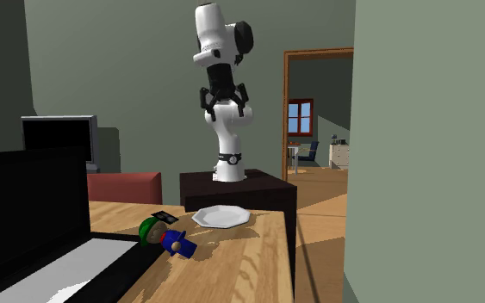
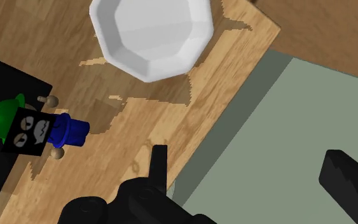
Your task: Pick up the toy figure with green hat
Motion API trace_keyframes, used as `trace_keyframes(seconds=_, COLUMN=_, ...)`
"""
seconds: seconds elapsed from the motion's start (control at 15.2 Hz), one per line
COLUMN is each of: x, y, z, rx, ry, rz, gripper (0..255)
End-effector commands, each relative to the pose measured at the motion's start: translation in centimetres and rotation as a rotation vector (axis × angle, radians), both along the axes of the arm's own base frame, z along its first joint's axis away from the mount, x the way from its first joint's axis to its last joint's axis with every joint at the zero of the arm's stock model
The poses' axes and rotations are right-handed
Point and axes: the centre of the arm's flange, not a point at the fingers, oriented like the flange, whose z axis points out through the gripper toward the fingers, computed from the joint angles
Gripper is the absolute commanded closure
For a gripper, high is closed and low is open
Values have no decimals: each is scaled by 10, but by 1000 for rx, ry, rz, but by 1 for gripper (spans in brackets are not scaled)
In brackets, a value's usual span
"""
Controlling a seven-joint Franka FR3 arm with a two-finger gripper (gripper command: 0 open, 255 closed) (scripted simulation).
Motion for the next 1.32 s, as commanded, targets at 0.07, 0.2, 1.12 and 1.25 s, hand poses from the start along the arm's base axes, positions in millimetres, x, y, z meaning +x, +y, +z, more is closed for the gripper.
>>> trace_keyframes(seconds=0.07, x=21, y=-20, z=-28, rx=3, ry=7, rz=21, gripper=0)
trace_keyframes(seconds=0.2, x=34, y=-35, z=-47, rx=7, ry=12, rz=34, gripper=0)
trace_keyframes(seconds=1.12, x=133, y=-130, z=-180, rx=29, ry=47, rz=124, gripper=0)
trace_keyframes(seconds=1.25, x=148, y=-143, z=-199, rx=32, ry=53, rz=137, gripper=0)
